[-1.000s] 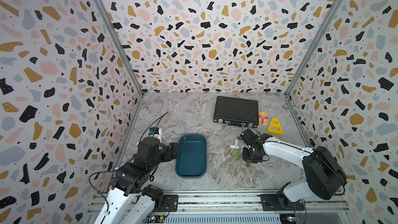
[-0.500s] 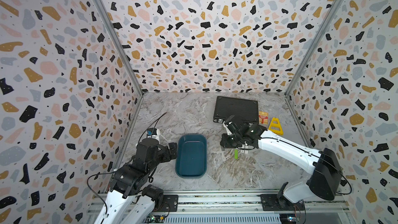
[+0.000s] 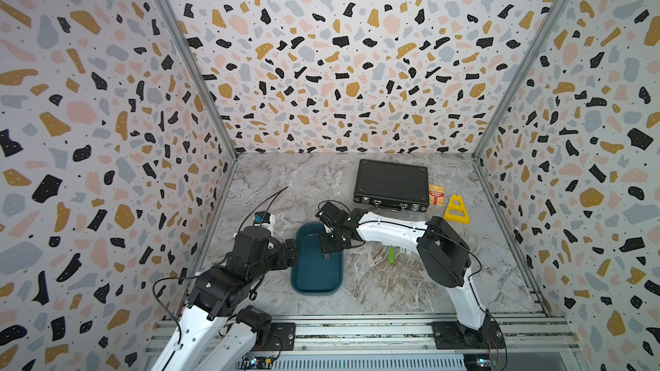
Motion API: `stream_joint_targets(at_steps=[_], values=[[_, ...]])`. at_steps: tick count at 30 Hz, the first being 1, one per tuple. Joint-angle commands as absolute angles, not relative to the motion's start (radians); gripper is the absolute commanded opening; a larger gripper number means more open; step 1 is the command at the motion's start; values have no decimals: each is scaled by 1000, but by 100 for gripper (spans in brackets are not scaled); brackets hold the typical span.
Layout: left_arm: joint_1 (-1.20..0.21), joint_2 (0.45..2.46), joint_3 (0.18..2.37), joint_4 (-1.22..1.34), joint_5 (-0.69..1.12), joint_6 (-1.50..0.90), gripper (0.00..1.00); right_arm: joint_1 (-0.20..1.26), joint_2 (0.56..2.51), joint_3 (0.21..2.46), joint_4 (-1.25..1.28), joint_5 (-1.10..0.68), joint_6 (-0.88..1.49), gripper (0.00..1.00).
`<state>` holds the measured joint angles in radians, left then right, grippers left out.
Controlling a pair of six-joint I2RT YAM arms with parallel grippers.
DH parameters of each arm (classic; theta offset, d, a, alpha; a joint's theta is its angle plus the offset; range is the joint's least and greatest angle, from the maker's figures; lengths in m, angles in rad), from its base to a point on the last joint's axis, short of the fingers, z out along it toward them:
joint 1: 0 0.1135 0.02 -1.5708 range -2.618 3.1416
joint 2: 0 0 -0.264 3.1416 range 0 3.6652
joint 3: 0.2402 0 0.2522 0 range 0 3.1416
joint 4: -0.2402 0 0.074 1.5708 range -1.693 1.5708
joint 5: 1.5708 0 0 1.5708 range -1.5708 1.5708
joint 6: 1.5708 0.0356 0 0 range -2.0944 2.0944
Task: Put the usb flash drive into the storage box
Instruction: Place the USB flash in the storage box, then pick up the USB flash from the center of the board.
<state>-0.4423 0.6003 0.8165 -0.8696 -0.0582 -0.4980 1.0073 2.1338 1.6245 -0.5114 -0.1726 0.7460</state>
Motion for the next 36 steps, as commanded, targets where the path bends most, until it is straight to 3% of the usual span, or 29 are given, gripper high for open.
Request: stream_joint_targets(at_steps=[1,4,9,14,17,21,26,36], values=[[-468,599,845,-877,-93,-500,89,1005,2090,1663,-534,-166,707,25],[-498,614,845,-882,-101,-506,89,1005,2030,1659,-561,-150,658,36],[-523,668,871,-893,-87,-489,86,956,1783,1545,-580,-72,596,44],[-567,812,937,-900,5,-519,76,737,1472,1268,-527,-72,595,46],[-747,891,964,-845,-100,-582,74,550,1350,1110,-523,-74,570,46],[-965,1072,1033,-790,-212,-680,73,319,1289,968,-535,-117,524,47],[-1093,1364,1158,-725,-223,-779,67,101,1276,793,-446,-189,560,42],[-1206,1933,1530,-733,-219,-797,68,44,1231,611,-359,-148,563,42]])
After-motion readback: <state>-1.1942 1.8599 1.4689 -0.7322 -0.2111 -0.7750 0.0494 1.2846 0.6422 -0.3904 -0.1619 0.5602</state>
